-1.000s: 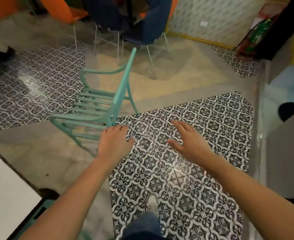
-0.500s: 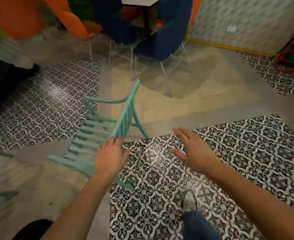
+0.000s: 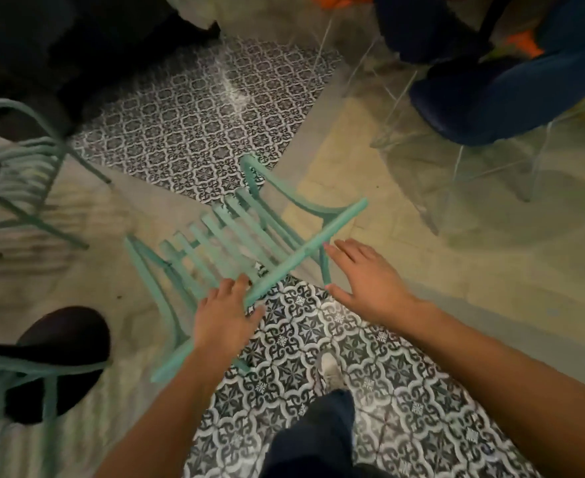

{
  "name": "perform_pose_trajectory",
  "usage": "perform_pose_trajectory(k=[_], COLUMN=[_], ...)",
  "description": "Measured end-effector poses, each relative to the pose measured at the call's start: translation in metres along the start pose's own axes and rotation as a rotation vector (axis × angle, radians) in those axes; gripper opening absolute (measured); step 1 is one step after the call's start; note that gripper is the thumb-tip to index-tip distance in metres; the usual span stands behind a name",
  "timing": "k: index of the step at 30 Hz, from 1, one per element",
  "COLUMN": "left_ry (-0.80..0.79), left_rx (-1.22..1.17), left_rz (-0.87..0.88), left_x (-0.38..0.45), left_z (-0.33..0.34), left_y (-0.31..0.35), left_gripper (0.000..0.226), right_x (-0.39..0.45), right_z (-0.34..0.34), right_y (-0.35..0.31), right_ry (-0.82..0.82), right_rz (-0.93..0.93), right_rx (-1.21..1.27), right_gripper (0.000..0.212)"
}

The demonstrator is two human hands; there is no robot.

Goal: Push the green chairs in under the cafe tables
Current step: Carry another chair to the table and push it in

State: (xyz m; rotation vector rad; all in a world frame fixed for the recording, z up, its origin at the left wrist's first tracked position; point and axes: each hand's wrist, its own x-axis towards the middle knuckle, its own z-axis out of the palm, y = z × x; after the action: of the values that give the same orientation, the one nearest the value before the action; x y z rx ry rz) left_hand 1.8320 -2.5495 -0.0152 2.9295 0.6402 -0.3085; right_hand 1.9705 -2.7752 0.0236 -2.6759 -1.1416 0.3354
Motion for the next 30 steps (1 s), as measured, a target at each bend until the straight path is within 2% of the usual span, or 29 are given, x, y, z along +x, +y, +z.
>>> perform_pose_trajectory(k=[4, 7, 10, 12, 14, 18, 20, 25, 30], left_ry=[0.002, -0.093, -0.087, -0.098, -0.143, -0.148, -0.144, -0.124, -0.057], left_rx=[0.002, -0.026, -0.058, -0.044, -0.003, 0.011, -0.005, -0.078, -0.159], left_rz=[-0.111, -0.205, -0.304, -0.334, -0.375, -0.447, -0.486, -0.590, -0.685], left_x=[0.008, 0.005, 0.003, 0.004, 0.005, 0.004, 0.004, 0.009, 0.029], left_z=[0.012, 0.015, 0.016, 0.014, 0.011, 0.011, 0.015, 0.022, 0.017], left_y=[0.005, 0.004, 0.000, 0.001, 0.007, 0.022, 0.037, 0.072, 0.088], left_gripper=[0.080, 0.084, 0.091, 0.088, 0.081, 0.094, 0.093, 0.087, 0.094], right_x=[0.055, 0.086, 0.116, 0.134, 0.150, 0.166, 0.173, 0.201, 0.247], right_z=[0.007, 0.008, 0.007, 0.006, 0.007, 0.005, 0.002, -0.008, -0.013], right_y=[0.025, 0.040, 0.050, 0.055, 0.060, 0.074, 0.084, 0.103, 0.105], right_ry=[-0.116, -0.199, -0.293, -0.346, -0.350, -0.363, -0.349, -0.375, -0.401], right_rz=[-0.183, -0.291, -0.385, -0.450, -0.577, -0.723, -0.775, -0.908, -1.026], right_rx=[-0.045, -0.096, -0.149, -0.159, -0.205, -0.221, -0.212, -0.244, -0.276], right_gripper=[0.070, 0.068, 0.059, 0.051, 0.042, 0.037, 0.035, 0.038, 0.043])
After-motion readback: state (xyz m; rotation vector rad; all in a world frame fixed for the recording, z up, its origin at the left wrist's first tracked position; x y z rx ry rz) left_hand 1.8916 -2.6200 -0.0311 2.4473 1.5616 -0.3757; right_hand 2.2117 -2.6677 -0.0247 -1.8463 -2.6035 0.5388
